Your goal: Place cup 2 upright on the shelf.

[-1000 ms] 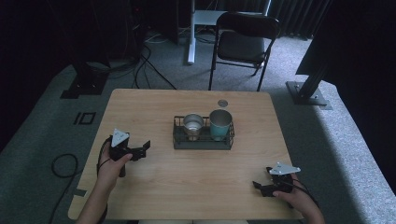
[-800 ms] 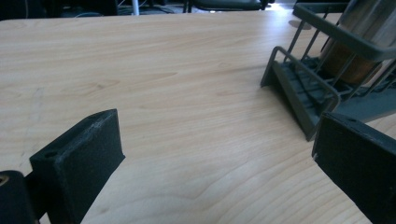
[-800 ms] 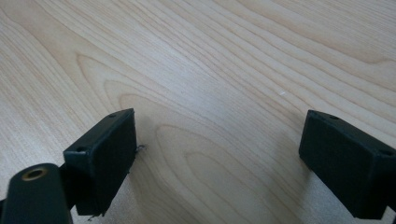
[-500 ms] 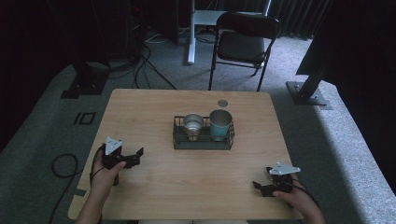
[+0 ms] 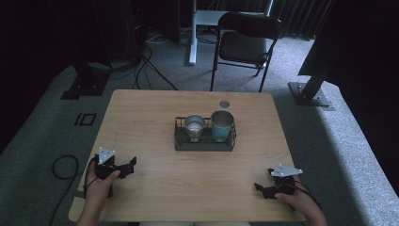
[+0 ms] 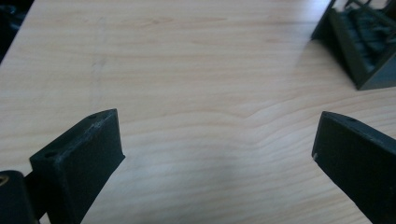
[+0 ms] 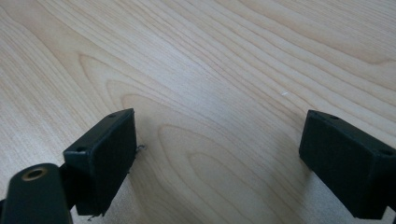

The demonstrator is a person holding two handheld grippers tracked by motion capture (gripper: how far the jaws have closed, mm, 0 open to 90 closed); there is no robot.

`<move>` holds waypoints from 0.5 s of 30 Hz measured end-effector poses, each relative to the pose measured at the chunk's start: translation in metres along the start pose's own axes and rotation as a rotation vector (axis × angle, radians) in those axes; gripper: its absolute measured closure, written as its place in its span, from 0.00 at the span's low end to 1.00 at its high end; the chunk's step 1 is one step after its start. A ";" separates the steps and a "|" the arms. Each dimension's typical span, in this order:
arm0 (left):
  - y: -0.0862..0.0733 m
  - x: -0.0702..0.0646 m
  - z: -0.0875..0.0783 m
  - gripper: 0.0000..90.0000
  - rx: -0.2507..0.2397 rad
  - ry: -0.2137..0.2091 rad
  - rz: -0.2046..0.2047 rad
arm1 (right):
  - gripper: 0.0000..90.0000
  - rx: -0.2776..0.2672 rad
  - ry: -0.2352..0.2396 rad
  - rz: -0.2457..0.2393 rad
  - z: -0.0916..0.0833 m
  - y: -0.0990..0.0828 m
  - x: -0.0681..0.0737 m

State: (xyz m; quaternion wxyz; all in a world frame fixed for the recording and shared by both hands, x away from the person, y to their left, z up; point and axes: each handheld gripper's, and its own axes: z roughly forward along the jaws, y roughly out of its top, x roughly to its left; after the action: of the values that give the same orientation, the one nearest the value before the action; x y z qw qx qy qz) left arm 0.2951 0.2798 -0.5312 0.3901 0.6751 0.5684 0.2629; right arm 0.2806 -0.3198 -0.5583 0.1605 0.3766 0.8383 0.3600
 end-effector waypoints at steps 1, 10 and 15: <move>-0.001 0.001 -0.001 0.03 0.006 0.008 -0.005 | 0.12 0.000 0.000 0.001 0.000 0.000 0.000; -0.010 0.009 -0.006 0.03 0.061 0.107 -0.055 | 0.12 0.000 0.000 0.000 0.000 0.000 0.000; -0.015 0.013 -0.007 0.03 0.085 0.115 -0.068 | 0.12 0.000 0.000 0.000 0.000 0.000 0.000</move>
State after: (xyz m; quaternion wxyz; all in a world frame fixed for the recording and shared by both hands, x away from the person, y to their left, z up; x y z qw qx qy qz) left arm 0.2835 0.2944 -0.5411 0.3365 0.6550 0.6232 0.2632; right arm 0.2806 -0.3198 -0.5583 0.1605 0.3765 0.8384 0.3599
